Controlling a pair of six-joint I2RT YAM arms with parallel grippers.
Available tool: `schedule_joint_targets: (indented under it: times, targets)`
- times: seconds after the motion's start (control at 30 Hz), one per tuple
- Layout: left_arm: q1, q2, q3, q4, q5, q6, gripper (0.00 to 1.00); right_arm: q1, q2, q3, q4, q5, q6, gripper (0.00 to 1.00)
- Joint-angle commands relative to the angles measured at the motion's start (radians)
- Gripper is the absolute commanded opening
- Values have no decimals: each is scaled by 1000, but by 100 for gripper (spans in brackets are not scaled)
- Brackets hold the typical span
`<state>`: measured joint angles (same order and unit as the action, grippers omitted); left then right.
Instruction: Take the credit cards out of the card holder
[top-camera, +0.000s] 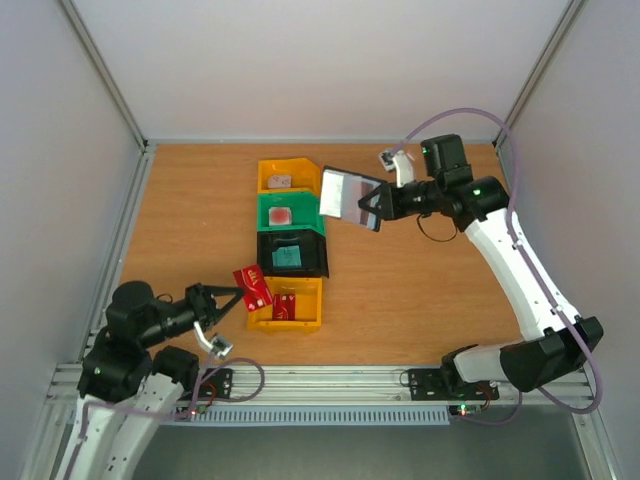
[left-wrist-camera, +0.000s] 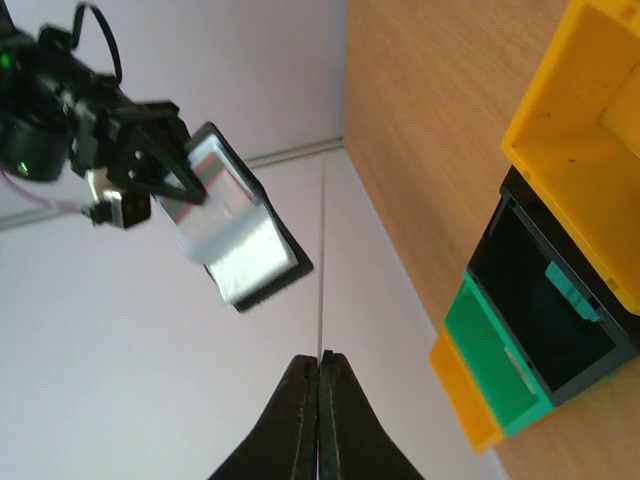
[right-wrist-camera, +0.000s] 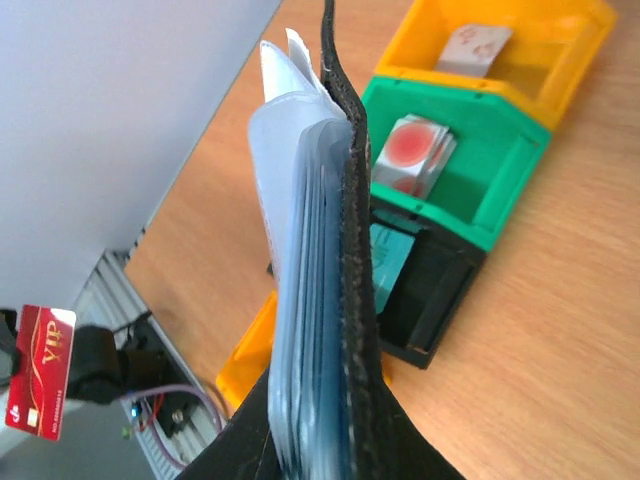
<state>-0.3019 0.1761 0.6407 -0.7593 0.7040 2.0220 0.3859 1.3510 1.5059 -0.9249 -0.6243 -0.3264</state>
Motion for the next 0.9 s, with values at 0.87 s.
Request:
schedule_joint_targets:
  times: [0.87]
  targets:
    - [6,354,177,-195,-191,-177,0,-249,383,428,-98,-258,118,1]
